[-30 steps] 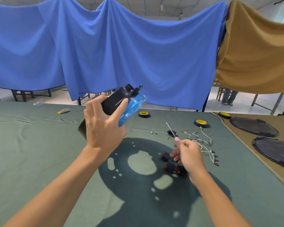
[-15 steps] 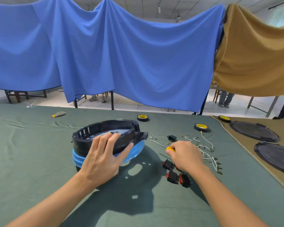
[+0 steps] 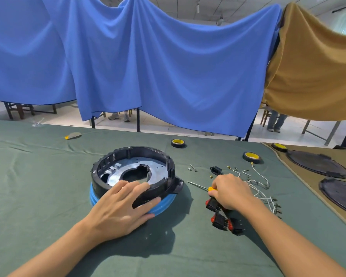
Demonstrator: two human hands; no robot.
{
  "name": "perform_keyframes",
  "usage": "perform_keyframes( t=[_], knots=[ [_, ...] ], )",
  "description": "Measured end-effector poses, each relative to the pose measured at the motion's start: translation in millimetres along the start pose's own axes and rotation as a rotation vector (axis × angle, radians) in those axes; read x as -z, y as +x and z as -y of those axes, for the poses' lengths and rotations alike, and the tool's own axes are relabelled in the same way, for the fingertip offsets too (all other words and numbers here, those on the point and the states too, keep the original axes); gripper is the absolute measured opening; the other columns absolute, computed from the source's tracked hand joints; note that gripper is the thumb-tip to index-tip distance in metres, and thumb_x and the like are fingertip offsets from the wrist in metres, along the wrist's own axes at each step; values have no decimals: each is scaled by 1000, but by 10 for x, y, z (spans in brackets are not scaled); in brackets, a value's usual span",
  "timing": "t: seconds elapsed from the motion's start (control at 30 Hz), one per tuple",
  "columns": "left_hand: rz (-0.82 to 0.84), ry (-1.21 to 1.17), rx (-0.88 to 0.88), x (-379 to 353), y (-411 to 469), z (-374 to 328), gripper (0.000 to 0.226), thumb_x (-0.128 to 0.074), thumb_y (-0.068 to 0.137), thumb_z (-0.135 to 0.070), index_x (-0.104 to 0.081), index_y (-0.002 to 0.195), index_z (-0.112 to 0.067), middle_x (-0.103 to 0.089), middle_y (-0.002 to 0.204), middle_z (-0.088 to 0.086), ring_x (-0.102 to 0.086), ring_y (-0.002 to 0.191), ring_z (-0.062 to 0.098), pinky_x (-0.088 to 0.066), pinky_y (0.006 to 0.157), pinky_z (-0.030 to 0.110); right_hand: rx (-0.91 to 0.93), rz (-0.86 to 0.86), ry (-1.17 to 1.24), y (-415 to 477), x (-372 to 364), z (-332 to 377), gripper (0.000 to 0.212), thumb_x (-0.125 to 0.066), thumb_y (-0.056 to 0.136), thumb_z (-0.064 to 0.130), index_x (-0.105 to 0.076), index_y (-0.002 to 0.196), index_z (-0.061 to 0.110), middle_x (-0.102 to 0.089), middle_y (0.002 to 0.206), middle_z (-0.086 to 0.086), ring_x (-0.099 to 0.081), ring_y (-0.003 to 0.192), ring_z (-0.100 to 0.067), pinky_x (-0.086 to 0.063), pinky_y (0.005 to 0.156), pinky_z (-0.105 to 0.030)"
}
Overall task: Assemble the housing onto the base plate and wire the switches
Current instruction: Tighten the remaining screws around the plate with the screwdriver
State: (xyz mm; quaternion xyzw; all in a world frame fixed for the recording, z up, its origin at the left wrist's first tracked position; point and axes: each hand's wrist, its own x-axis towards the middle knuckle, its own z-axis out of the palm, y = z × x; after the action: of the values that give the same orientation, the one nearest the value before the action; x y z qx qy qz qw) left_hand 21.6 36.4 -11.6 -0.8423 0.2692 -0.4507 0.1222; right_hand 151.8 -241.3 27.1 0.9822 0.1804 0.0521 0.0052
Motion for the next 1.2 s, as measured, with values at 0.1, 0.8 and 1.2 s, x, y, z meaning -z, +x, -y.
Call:
perform_keyframes(
  t=[0.1,0.8,1.2],
  knots=[
    [-13,-16,2,34,42,-28,24,-69,83,-24,-76,106,-20,-63,106,15,-58,92,31,-46,75,36,13,70,-31,42,37,-11,24,-58,92,43,-51,82,22,-57,93,-5,-59,94,-31,-42,70,-34],
    [606,135,589,-439,1025,-299,63,-36,101,-34,-14,153,-7,-62,113,12,-52,104,33,-25,68,38,63,-20,343,784,-10,390,32,-51,97,21,-61,127,18,-63,124,-7,-57,113,-26,-48,98,-42],
    [561,-96,356,-180,587,178,60,-30,102,-48,-18,153,-21,-54,129,2,-45,119,24,-44,86,36,64,46,40,860,-168,603,19,-45,89,2,-45,72,10,-46,75,-10,-50,76,-34,-44,63,-35]
  ],
)
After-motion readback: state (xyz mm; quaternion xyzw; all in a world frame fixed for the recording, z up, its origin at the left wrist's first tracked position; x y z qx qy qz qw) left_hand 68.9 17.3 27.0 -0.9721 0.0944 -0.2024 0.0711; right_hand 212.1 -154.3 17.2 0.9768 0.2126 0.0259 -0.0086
